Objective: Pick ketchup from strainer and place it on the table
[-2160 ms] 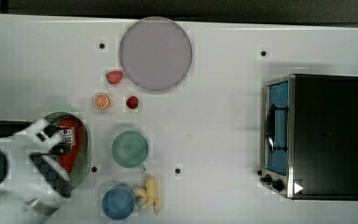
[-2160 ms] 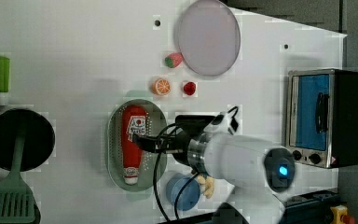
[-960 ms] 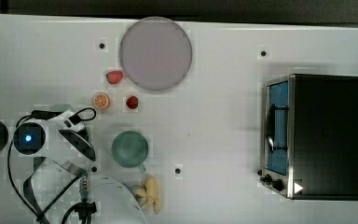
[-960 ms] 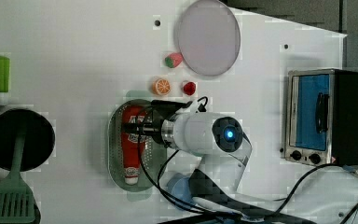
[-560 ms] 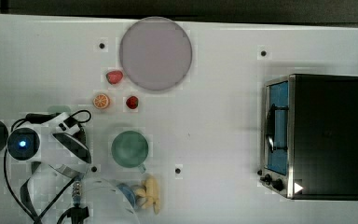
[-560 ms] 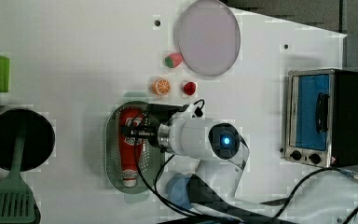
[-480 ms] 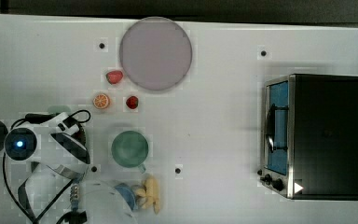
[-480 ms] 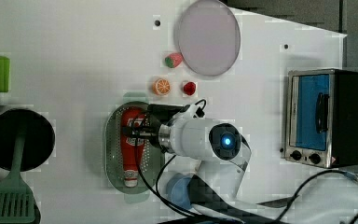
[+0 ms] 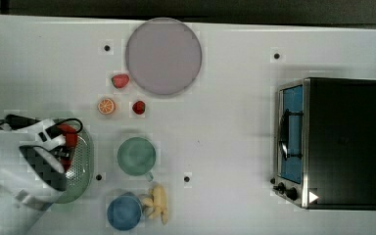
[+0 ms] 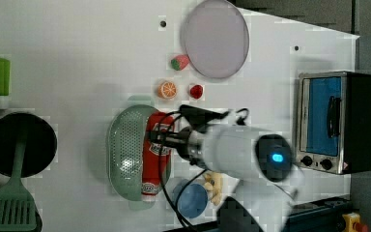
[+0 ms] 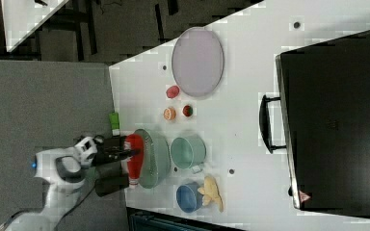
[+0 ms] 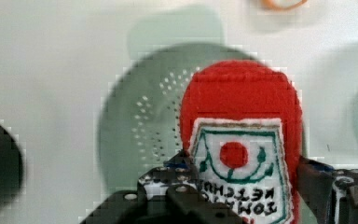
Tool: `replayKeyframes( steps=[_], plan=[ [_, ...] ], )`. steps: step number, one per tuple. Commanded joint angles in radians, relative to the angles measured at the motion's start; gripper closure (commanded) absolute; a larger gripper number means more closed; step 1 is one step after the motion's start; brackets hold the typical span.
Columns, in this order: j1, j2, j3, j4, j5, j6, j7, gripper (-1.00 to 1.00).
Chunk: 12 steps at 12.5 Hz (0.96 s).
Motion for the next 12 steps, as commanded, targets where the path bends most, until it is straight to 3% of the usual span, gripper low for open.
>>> replayKeyframes(
  steps=[1, 6, 12],
  plan=[
    [-0.049, -0.089, -0.004, 0.091, 0.09, -0.075, -0.049, -0.19],
    [-0.157, -0.129, -0.138, 0.265, 0.096, -0.39, -0.359, -0.19],
    [-0.228, -0.129, -0.39, 0.289, 0.096, -0.391, -0.697, -0.19]
  ],
)
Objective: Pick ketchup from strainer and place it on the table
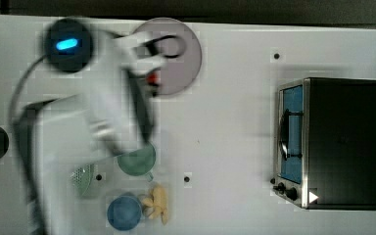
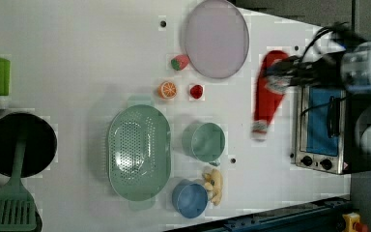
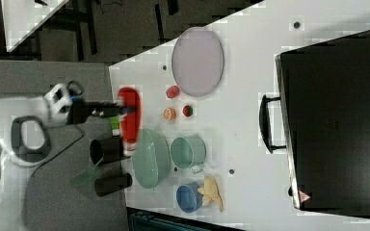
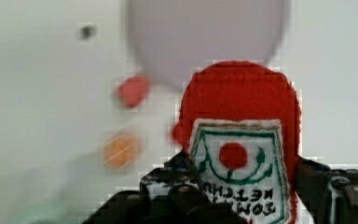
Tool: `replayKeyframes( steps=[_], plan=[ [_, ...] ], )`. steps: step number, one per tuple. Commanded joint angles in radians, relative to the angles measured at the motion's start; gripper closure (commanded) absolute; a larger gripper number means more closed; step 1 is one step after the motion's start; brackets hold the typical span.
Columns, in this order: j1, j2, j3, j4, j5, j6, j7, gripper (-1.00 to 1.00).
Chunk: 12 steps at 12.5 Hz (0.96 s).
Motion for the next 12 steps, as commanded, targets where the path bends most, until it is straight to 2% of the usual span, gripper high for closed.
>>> replayKeyframes(
  steps=[1, 4, 6, 12],
  plan=[
    [-0.062, 0.001, -0.112, 0.001, 0.005, -0.021, -0.224, -0.19],
    [-0.069, 0.002, -0.2, -0.035, 0.005, -0.012, -0.242, -0.19],
    [-0.07, 0.001, -0.234, -0.096, 0.005, 0.055, -0.242, -0.19],
    [-0.067, 0.004, -0.236, -0.354, 0.005, 0.326, -0.242, -0.19]
  ],
)
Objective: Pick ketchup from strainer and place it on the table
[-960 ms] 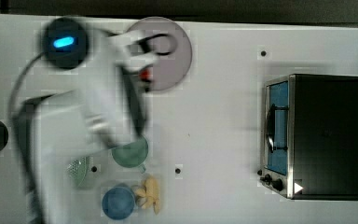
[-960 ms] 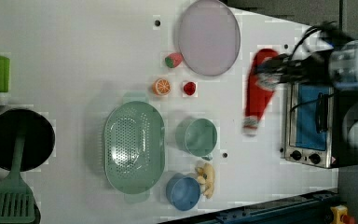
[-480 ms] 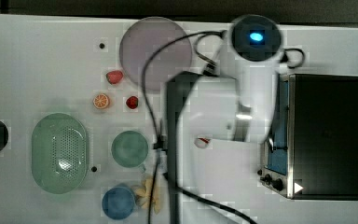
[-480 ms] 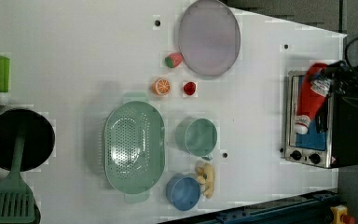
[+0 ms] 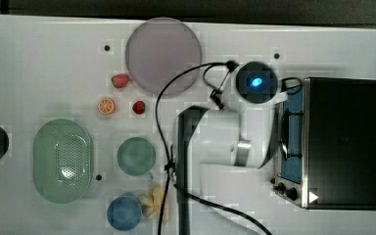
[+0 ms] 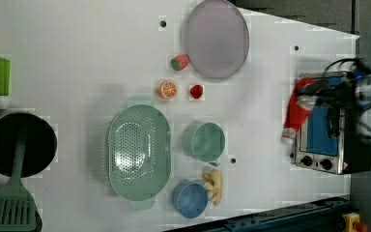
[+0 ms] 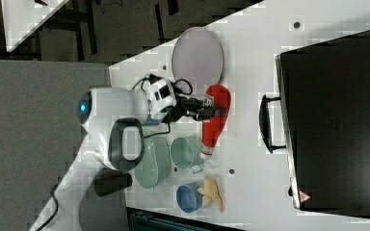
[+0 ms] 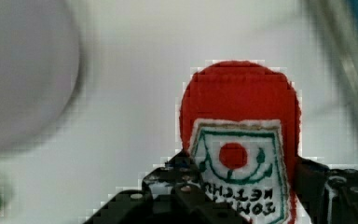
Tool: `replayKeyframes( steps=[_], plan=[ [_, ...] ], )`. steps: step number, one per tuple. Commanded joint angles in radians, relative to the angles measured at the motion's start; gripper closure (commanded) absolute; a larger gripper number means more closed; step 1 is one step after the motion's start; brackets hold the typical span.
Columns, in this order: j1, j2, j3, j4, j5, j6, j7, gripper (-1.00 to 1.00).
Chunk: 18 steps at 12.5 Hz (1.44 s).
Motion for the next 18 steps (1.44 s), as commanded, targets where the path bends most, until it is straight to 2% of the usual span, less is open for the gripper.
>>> replayKeyframes(
  steps=[1, 6, 7, 10, 11, 15, 18],
  plan=[
    [0.051, -0.012, 0.037, -0.086, 0.005, 0.07, -0.037, -0.19],
    [0.052, 0.041, 0.051, -0.227, 0.006, 0.273, -0.037, -0.19],
    [0.052, 0.063, 0.051, -0.239, 0.005, 0.317, -0.037, -0.27],
    [0.052, 0.094, 0.048, -0.243, 0.004, 0.379, -0.037, -0.89],
    [0.052, 0.083, 0.049, -0.24, 0.004, 0.372, -0.037, -1.0],
    [0.052, -0.039, 0.056, -0.179, 0.005, 0.341, -0.022, -1.0],
    [0.052, -0.12, 0.064, -0.039, 0.005, 0.166, 0.079, -1.0]
  ],
)
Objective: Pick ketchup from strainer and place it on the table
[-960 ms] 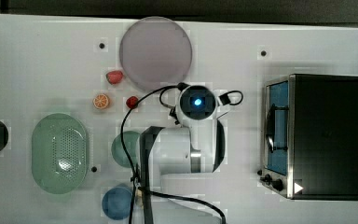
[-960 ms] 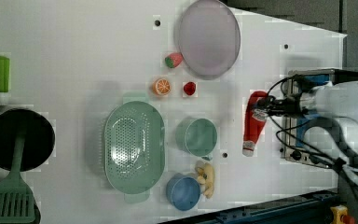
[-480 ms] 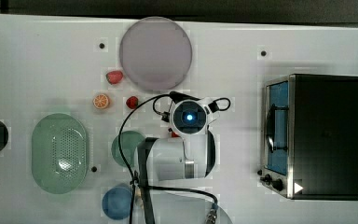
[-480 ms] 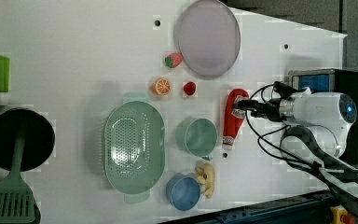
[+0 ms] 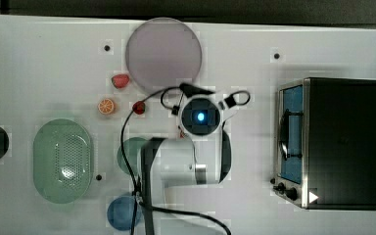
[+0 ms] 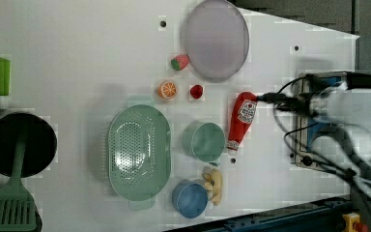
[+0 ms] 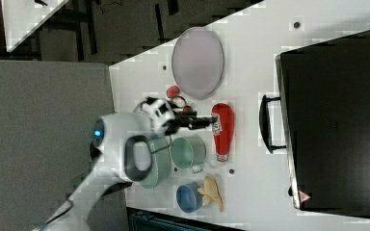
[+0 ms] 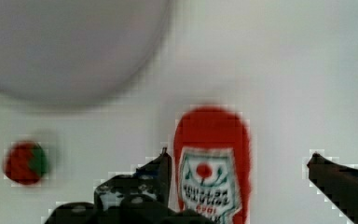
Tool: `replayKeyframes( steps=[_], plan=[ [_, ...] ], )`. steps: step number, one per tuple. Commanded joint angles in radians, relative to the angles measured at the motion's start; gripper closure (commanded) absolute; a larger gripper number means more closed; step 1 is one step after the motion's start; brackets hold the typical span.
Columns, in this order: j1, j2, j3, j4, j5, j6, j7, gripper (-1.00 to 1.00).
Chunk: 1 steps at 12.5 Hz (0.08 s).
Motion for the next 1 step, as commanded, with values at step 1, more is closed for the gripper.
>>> replayKeyframes(
  steps=[1],
  plan=[
    [-0.017, -0.116, 0.005, 0.189, 0.01, -0.178, 0.12, -1.0]
  ],
)
